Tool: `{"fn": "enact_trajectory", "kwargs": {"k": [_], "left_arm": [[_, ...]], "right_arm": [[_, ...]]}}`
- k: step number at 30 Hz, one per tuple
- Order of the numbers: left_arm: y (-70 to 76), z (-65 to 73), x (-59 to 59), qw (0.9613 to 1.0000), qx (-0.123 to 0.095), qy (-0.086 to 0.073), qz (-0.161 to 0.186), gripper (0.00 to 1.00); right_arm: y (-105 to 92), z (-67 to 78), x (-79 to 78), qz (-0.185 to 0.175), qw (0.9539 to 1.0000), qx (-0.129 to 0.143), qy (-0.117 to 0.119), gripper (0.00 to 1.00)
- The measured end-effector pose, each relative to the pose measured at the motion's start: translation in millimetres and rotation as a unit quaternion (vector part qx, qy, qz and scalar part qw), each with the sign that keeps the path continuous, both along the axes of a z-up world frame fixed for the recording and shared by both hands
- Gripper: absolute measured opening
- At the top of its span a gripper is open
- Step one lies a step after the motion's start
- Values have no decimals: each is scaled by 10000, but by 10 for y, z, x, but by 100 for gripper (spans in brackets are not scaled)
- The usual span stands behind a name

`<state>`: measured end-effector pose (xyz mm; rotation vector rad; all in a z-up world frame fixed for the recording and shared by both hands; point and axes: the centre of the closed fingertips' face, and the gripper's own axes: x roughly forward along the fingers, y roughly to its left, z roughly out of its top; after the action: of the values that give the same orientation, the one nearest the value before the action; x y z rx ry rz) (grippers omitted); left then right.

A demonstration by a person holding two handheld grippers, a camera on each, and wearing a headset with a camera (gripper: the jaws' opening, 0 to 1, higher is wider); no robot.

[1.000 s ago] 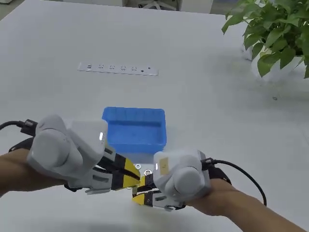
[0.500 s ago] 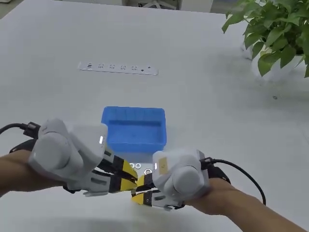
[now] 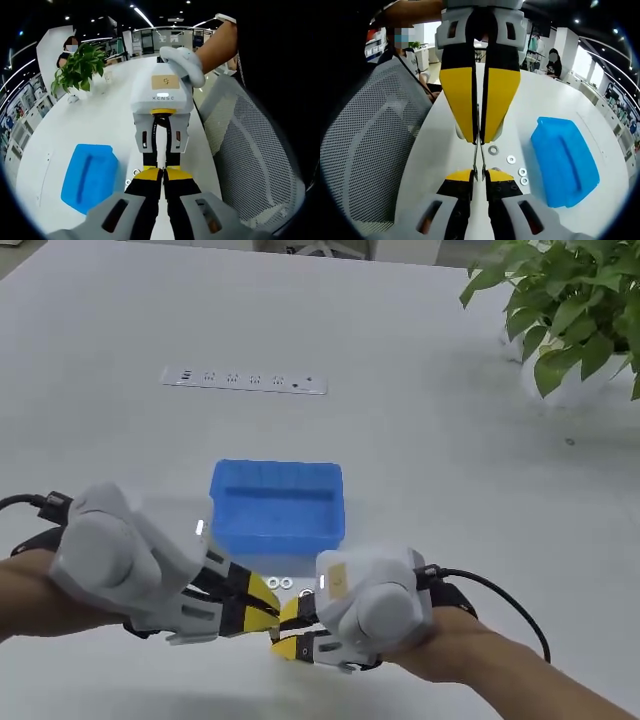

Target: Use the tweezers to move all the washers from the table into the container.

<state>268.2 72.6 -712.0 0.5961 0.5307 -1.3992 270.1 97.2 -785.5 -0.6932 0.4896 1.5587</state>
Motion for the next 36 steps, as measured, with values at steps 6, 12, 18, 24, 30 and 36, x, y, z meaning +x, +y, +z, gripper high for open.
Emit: {"fn": "enact_trajectory", "kwargs": {"k": [6,12,18,24,30,36], "left_arm": [[26,22,31,10000,-20,-23,37,6],[62,25,65,10000,1,-48,70,6],[74,25,83,9999,23,-42,102,6],[97,14,117,9999,38,-38,141,6],[120,-10,141,9998,65,-4,173,6],[126,-8,177,9998,19,19,218,6]], "right_arm": [[34,19,39,-32,10000,52,-8,11],[61,20,79,-51,10000,75,-25,12],[87,2,113,-43,10000,72,-48,12],[110,-8,152,-59,9999,89,-44,12],[132,-41,168,-59,10000,80,-5,12],[138,-66,180,-59,10000,63,17,12]]}}
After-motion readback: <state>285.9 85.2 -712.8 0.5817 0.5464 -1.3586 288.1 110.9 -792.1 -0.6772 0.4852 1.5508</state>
